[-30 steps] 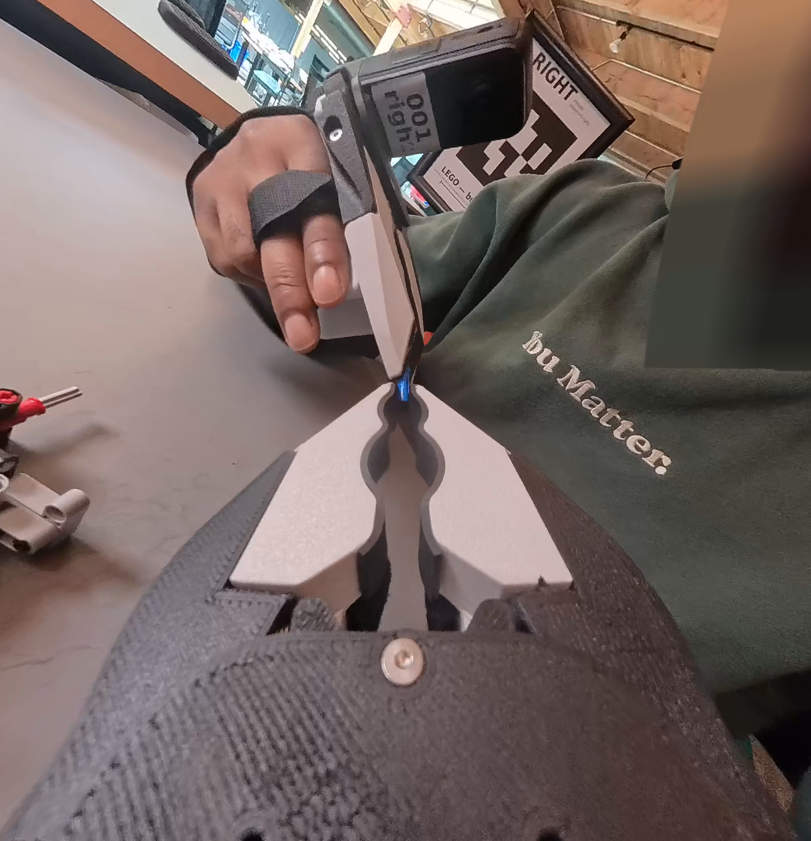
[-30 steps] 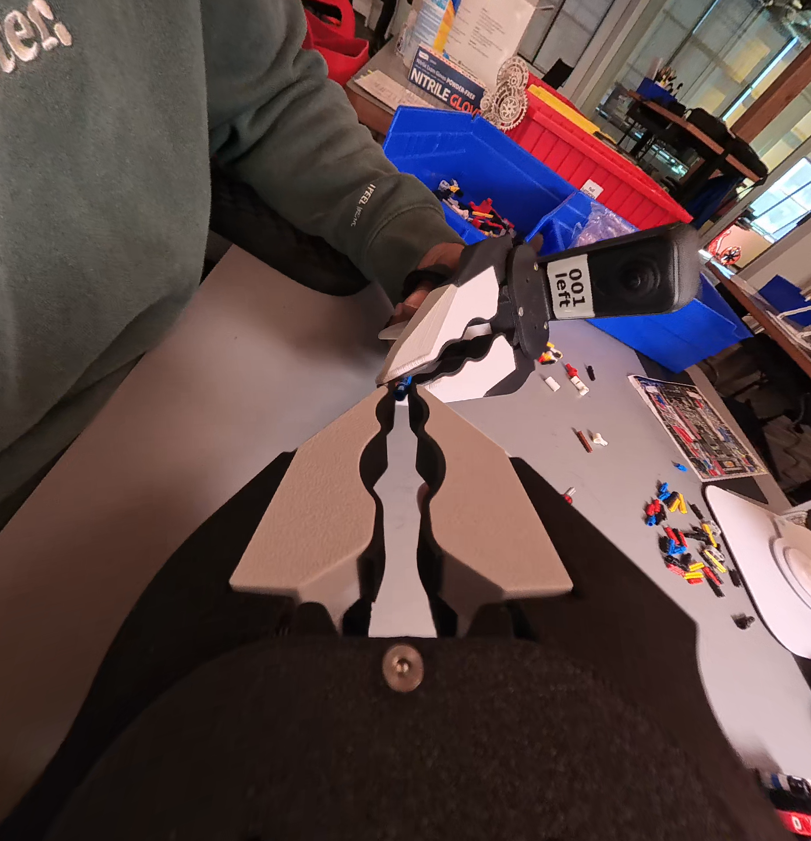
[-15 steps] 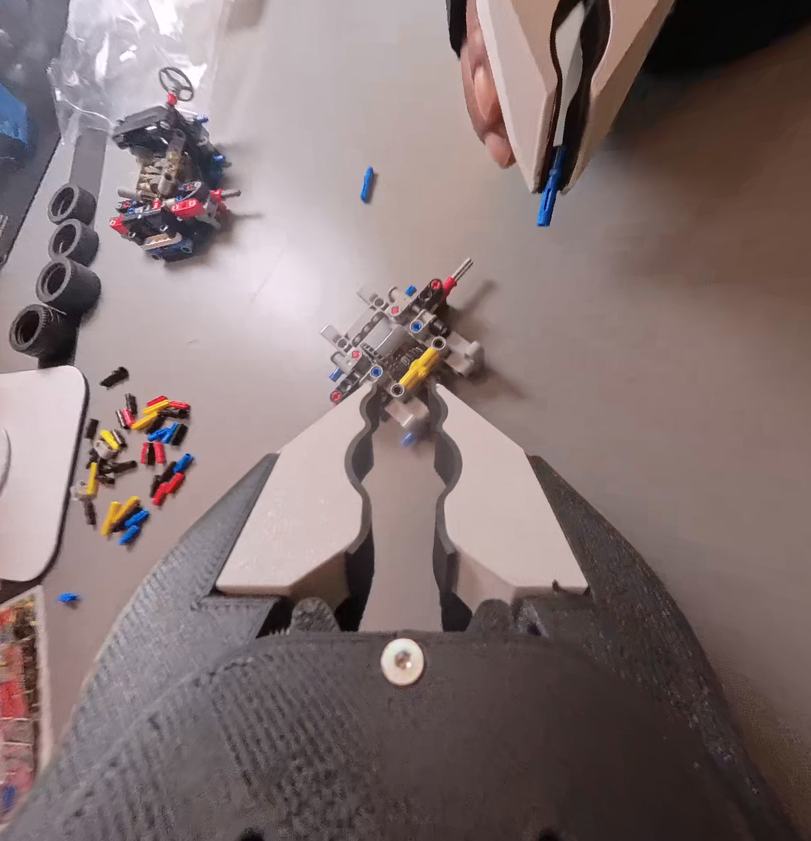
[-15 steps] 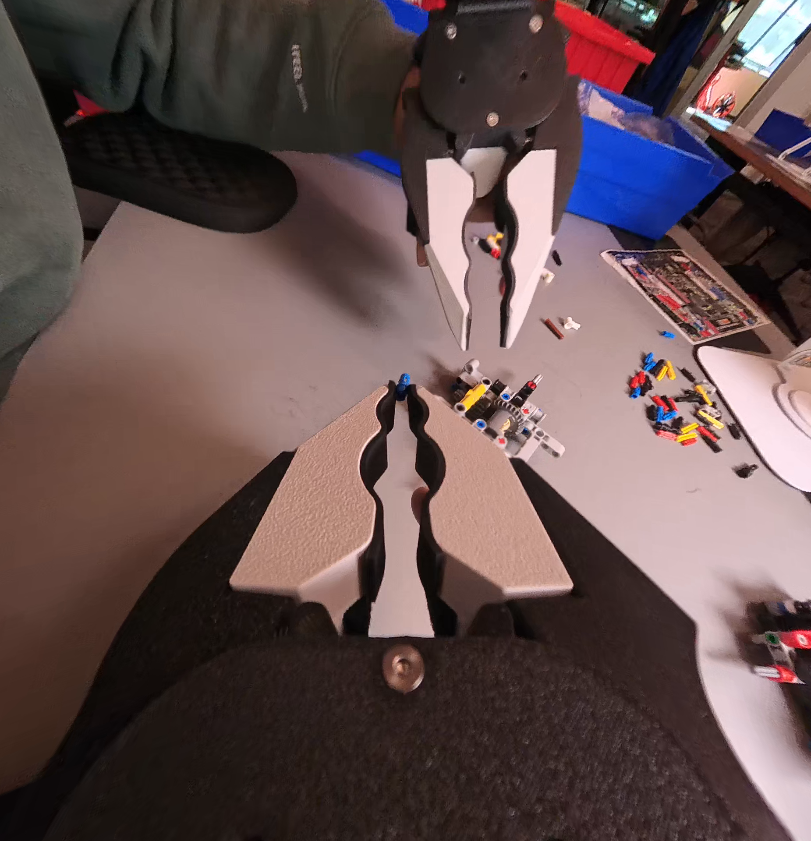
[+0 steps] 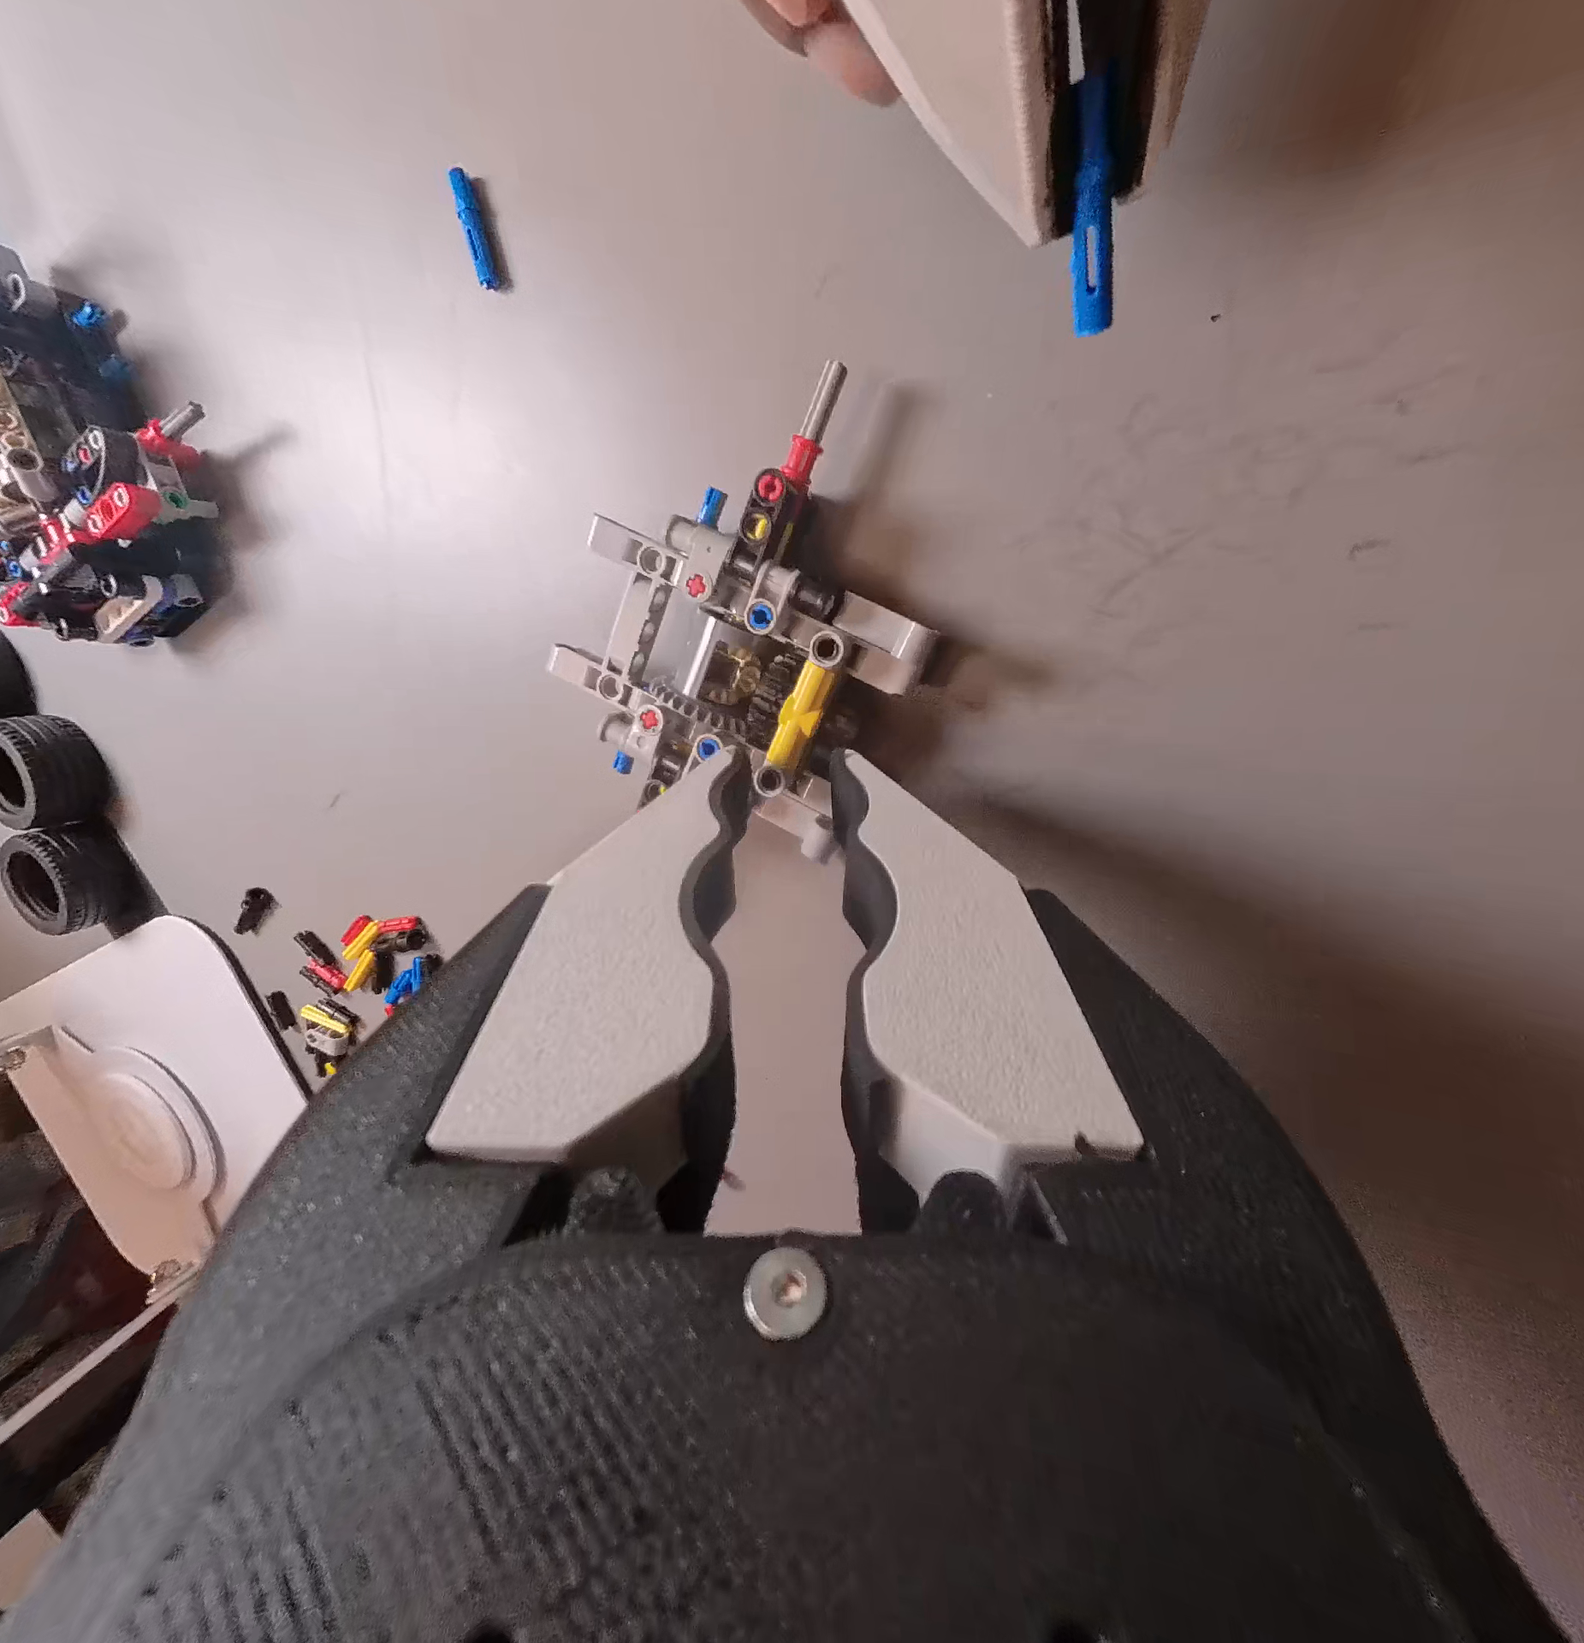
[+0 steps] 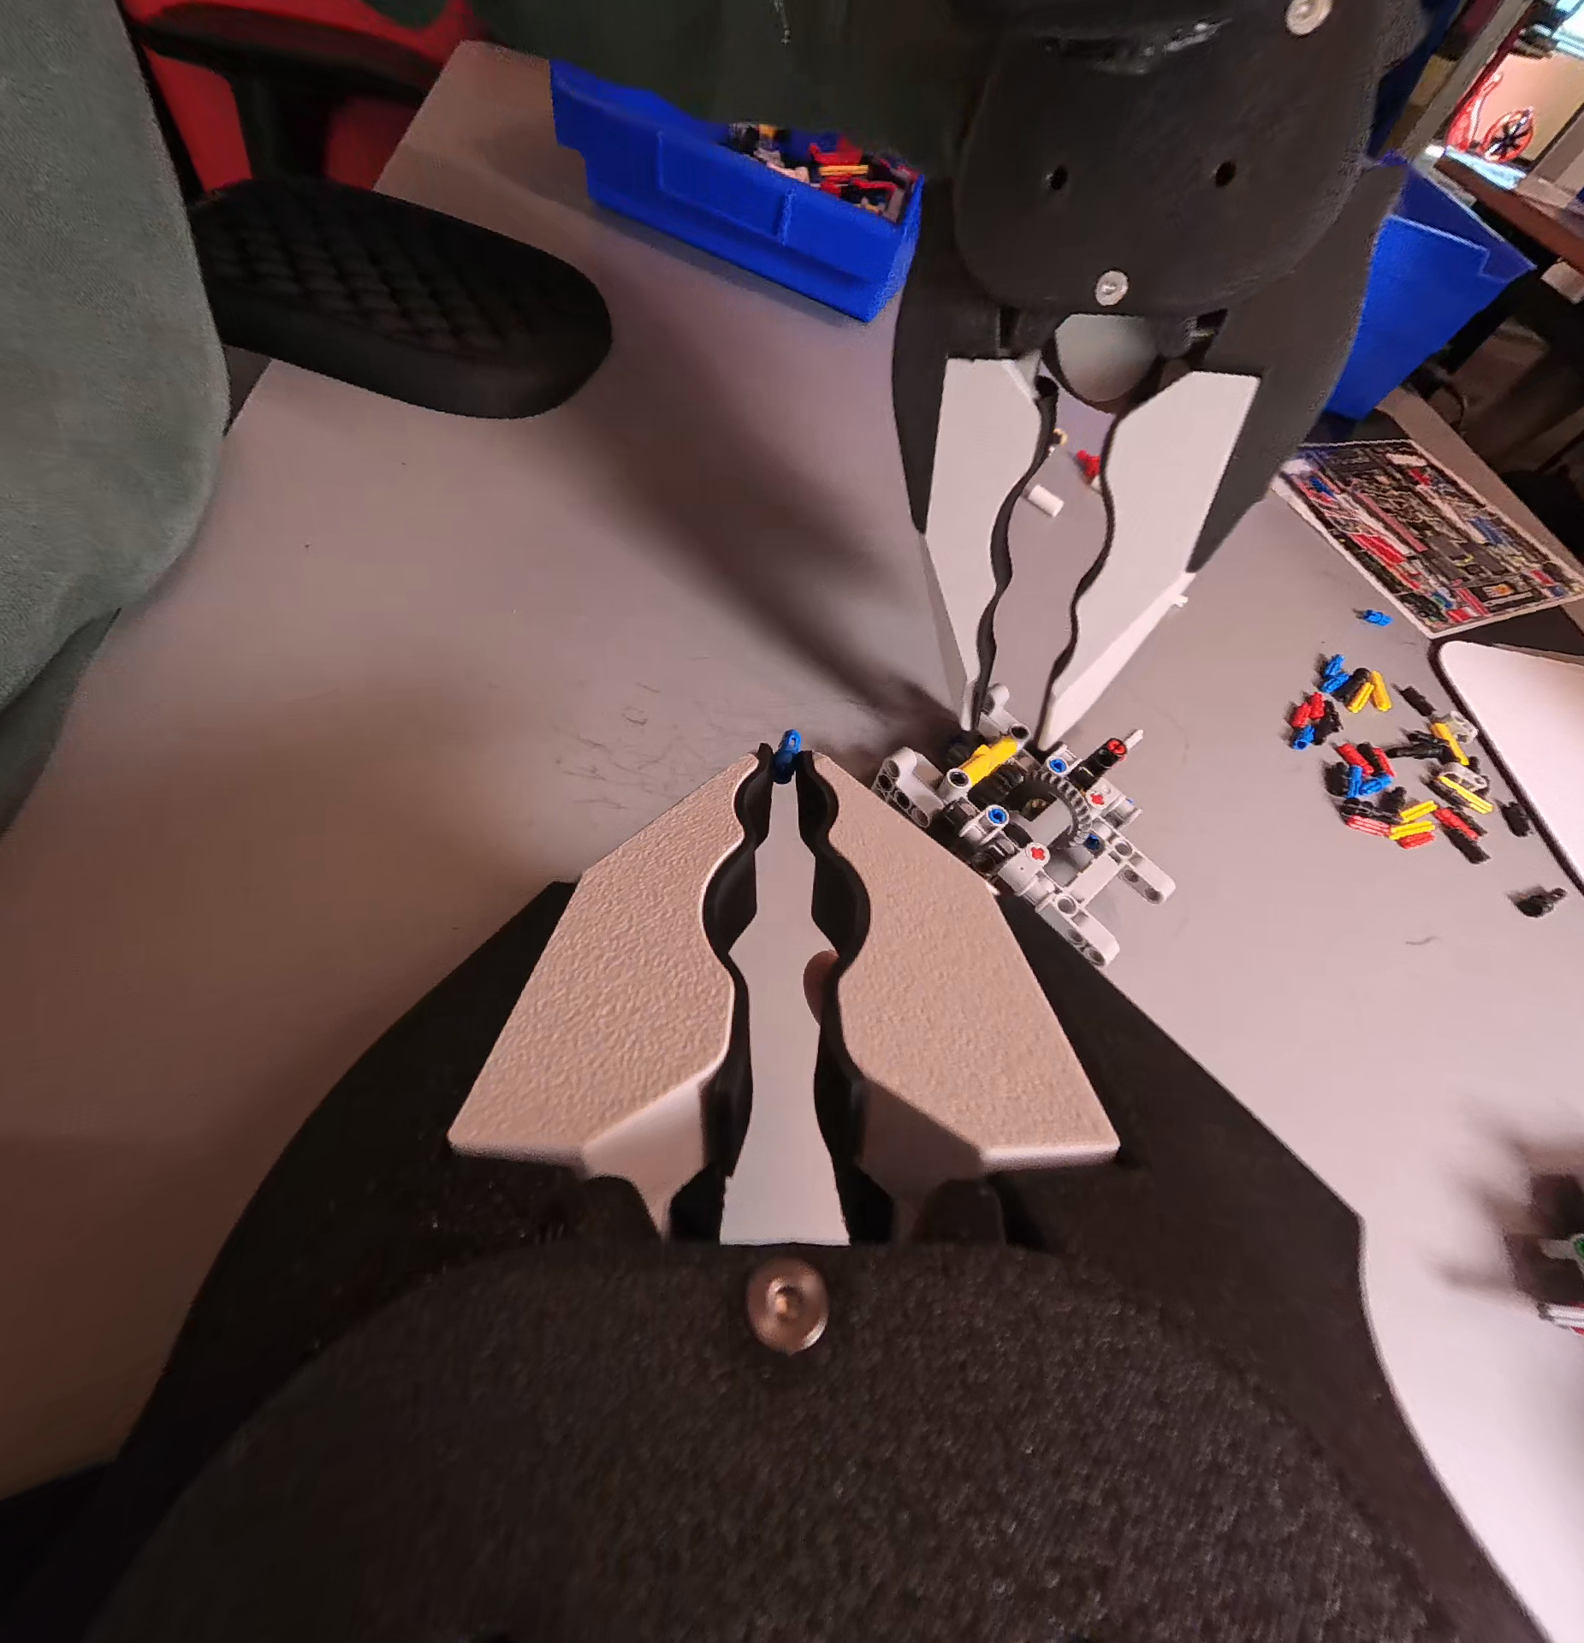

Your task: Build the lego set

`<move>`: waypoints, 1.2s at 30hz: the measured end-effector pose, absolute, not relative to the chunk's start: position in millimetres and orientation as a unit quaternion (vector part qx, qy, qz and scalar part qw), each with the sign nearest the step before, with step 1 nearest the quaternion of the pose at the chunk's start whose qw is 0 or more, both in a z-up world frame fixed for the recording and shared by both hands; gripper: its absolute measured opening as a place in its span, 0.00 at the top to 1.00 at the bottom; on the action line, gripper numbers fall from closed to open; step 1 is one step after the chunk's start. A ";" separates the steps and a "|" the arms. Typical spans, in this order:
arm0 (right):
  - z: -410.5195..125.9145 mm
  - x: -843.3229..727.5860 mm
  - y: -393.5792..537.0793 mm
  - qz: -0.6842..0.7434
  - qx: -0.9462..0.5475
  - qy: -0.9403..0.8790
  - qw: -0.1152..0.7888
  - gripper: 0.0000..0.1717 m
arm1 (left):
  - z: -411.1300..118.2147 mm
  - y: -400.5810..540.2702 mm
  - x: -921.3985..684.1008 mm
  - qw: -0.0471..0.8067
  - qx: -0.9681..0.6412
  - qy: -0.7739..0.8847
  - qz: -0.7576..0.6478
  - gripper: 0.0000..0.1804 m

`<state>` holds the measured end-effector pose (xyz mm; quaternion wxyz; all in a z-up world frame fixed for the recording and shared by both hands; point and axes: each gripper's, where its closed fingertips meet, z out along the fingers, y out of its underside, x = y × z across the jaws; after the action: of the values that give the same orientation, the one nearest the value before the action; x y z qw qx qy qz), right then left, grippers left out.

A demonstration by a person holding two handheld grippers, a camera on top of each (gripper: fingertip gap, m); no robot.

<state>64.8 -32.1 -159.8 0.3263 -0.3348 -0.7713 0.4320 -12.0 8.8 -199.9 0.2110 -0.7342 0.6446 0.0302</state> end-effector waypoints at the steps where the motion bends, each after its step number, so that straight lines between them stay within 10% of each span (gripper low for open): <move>1: -159.9 65.2 -32.8 0.433 -0.334 -0.772 0.325 0.98 | -200.2 10.1 -12.3 0.204 -0.732 0.649 0.033 0.90; 12: -157.9 65.9 -32.6 0.434 -0.334 -0.770 0.328 0.98 | -210.6 13.6 -12.1 0.170 -0.721 0.672 0.022 0.95; 24: -131.0 64.0 -12.0 0.467 -0.369 -0.719 0.360 0.98 | -161.5 -13.5 21.1 0.451 -0.773 0.382 -0.232 0.97; 36: -145.7 62.8 -26.6 0.464 -0.369 -0.738 0.322 0.98 | -168.0 -27.6 24.9 0.488 -0.766 0.347 -0.235 0.97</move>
<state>62.8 -26.6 -145.7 0.3220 -0.3692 -0.7383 0.4636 24.9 -27.6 -168.0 0.4877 -0.7657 0.3471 -0.2353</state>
